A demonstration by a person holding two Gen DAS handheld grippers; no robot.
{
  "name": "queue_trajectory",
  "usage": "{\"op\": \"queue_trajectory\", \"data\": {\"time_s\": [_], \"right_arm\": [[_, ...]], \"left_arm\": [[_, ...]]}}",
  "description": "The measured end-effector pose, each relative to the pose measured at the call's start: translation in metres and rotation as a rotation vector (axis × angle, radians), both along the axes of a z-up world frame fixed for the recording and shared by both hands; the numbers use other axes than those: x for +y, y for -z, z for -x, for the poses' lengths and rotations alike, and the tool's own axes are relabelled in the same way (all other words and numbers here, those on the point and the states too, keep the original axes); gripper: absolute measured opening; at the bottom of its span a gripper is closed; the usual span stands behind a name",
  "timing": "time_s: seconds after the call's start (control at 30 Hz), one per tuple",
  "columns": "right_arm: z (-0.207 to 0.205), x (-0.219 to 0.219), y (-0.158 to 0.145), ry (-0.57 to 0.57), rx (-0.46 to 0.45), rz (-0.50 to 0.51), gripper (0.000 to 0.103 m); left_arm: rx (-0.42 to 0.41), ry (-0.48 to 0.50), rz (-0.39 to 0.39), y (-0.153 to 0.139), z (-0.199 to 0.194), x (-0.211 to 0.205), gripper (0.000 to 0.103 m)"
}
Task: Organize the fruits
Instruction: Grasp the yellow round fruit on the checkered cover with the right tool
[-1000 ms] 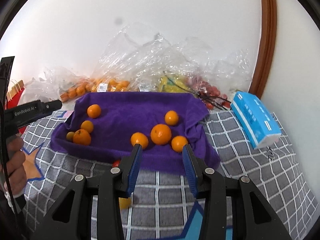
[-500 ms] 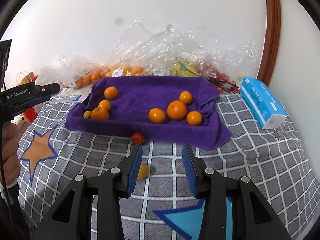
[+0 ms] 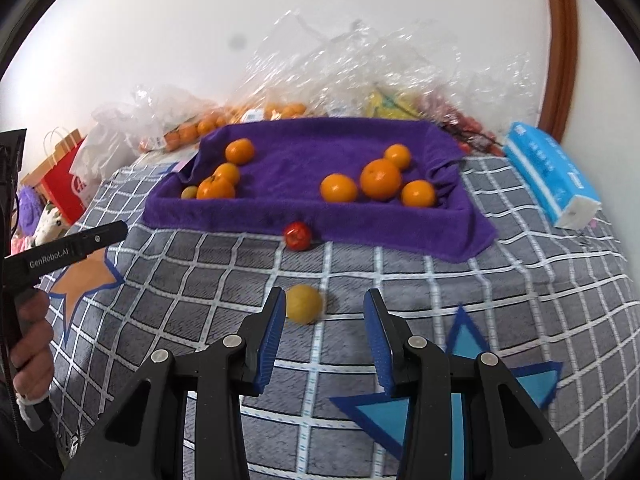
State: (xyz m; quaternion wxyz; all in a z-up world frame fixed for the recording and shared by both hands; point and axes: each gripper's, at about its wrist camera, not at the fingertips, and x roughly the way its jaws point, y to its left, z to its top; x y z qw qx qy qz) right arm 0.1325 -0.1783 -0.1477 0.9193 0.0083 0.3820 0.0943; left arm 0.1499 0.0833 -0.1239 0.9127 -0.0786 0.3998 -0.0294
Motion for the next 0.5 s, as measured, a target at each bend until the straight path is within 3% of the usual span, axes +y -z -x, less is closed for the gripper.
{"op": "queue_trajectory", "data": {"time_s": [0.3,0.5], "right_arm": [[-0.018,0.013,0.026,0.0,0.057,0.005,0.037],[-0.027,0.014,0.035,0.014,0.058,0.0,0.033]], "left_arm": [[0.053,0.007,0.002,0.031,-0.007,0.001,0.046],[0.043,0.009,0.015,0.031,-0.006,0.002,0.046]]}}
